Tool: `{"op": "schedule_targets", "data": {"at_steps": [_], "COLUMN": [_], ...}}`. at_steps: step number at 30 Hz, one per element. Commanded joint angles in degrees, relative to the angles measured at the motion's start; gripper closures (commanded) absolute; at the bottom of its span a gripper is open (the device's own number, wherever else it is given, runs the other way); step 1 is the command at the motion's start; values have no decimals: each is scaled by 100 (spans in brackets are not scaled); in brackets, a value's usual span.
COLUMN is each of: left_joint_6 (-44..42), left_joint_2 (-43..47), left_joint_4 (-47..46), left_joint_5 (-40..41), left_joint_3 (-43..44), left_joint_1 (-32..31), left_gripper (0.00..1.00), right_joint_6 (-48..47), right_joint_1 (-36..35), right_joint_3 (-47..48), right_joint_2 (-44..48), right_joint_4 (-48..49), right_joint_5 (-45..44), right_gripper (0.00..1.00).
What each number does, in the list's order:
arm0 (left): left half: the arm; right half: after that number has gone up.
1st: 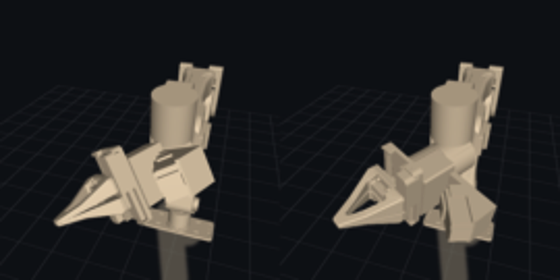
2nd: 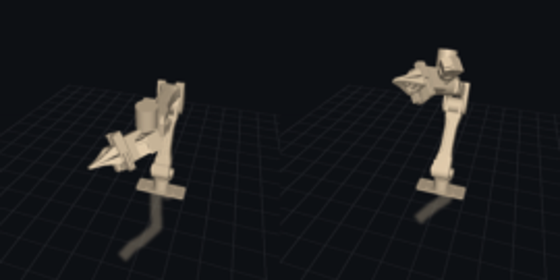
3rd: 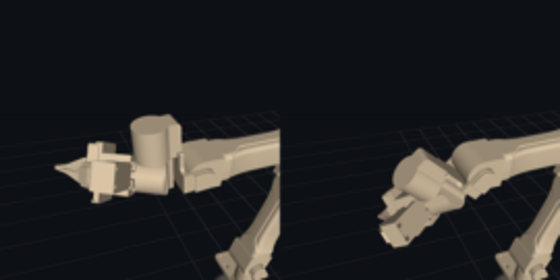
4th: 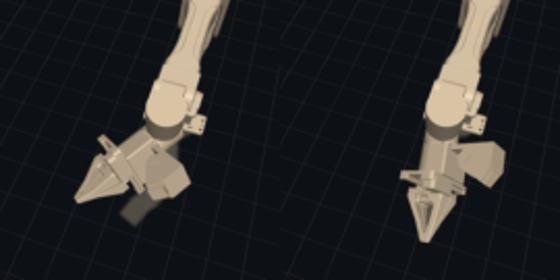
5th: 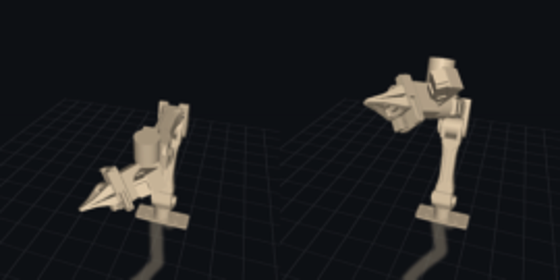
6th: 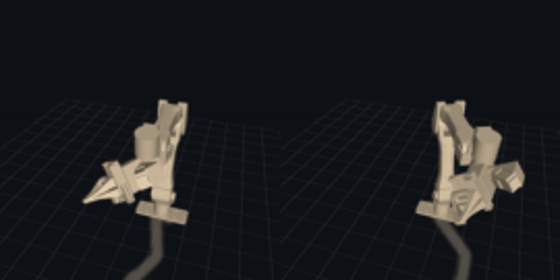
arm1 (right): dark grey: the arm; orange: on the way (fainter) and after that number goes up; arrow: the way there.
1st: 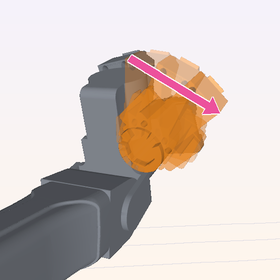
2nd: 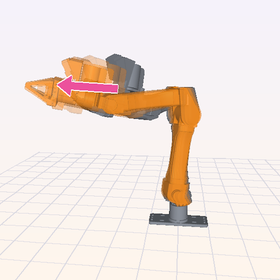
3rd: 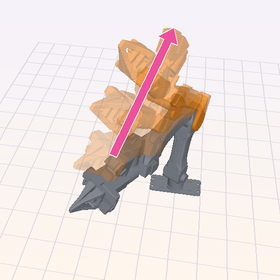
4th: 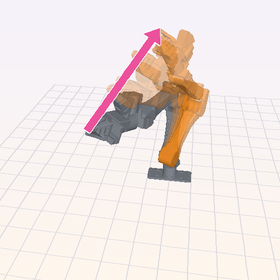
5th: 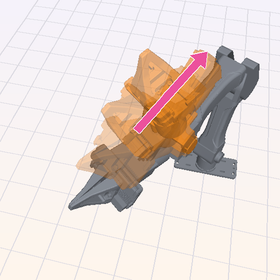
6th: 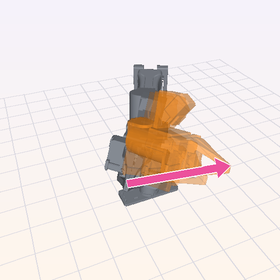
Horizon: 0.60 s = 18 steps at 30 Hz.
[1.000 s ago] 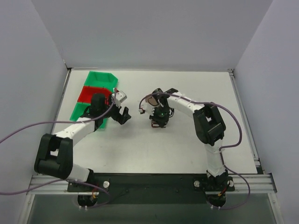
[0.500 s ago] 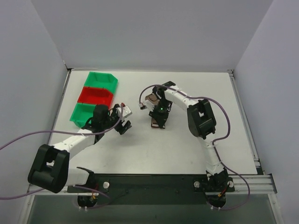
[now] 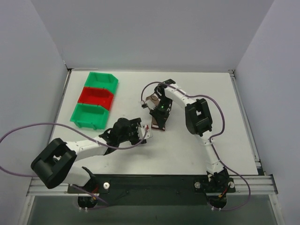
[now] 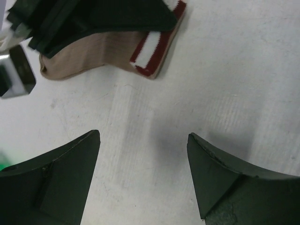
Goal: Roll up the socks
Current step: Roll the sock at the center of the board.
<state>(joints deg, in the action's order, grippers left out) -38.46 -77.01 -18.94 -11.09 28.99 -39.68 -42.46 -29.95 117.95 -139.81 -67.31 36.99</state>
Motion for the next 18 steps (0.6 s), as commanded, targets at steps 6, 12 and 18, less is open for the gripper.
{"op": "schedule_targets", "data": {"at_steps": [6, 12, 18], "left_joint_6": [-1278, -1480, -1594], "left_joint_2": [-982, -1377, -1826], "left_joint_4": [-778, -1234, -1367], "left_joint_5": [1074, 1258, 1347], "left_joint_3": [510, 581, 704], "left_joint_1": [-997, -1278, -1446], "left_gripper": [14, 15, 15], "right_joint_6": [27, -61, -52], "right_joint_1": [-116, -239, -292], "right_joint_3": [35, -44, -44], "right_joint_2": [-380, -398, -424], "right_joint_4": [-581, -599, -599], "right_joint_5": [-245, -368, -456], "right_gripper": [100, 100, 100]}}
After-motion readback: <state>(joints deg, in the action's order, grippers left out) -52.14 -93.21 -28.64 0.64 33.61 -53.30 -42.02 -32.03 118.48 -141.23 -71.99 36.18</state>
